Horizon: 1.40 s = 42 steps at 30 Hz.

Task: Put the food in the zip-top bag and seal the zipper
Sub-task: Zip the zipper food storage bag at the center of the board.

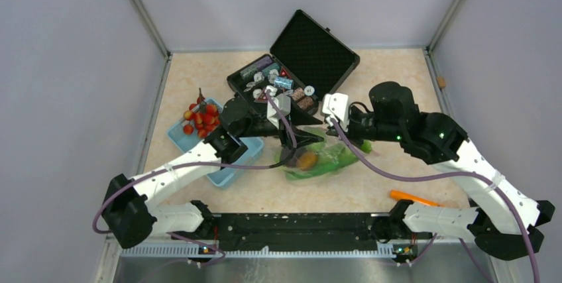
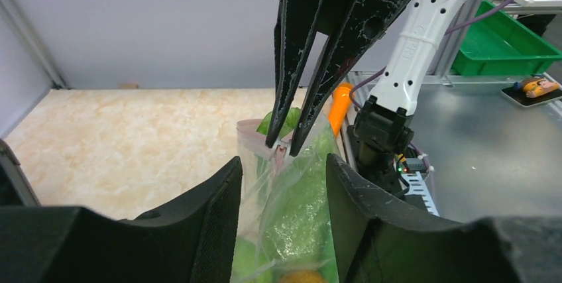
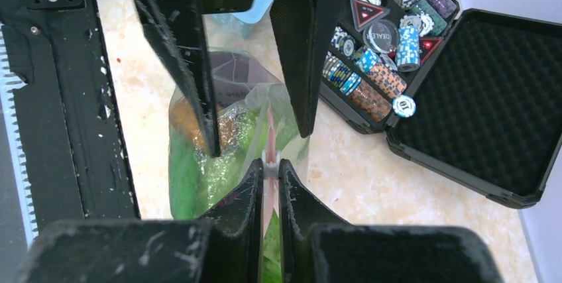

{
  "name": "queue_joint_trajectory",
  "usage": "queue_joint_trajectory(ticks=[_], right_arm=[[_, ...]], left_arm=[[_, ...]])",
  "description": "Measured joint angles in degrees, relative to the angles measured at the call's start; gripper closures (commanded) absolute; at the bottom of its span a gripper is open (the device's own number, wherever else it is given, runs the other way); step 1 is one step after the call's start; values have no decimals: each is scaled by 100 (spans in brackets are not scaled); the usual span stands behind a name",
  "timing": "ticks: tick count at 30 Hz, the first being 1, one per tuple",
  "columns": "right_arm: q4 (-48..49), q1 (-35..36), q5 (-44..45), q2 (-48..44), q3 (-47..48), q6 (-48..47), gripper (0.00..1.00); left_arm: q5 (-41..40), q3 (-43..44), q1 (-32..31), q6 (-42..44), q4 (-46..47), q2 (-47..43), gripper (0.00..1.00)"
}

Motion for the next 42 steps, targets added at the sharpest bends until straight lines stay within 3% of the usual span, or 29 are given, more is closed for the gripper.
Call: queue_joint_trajectory(ticks=[8,11,12,18,27,34,35,37,38,42], right_arm=[[0,0,-79,-59,0,0,100],[0,0,-103,-94,0,0,100],[-2,0,-103,-101,0,2,100],[-13,0,-33,-129,0,2,100],[-44,0,271,37,50,7,100],[-68,0,396,85,52,7,100],[-85,0,407,87,52,9,100],[-111,0,409,81,52,7,100],[-122,0,396,68,52,7,100],[-162,0,302,-50,50,7,100]], left_arm=[[131,31,0,-66,9,229,72],[151,42,-9,-76,22,280,99],[175,59,-13,-96,31,313,100],[125,111,-42,-85,70,389,100],[-1051,42,-219,85,-385,-26,100],[-1419,20,-310,96,-457,-68,100],[-1419,4,-313,96,-437,-66,95],[-1355,-11,-313,94,-409,-66,58],[-1283,-11,-313,96,-389,-66,53],[-839,20,-297,37,-234,-66,49]])
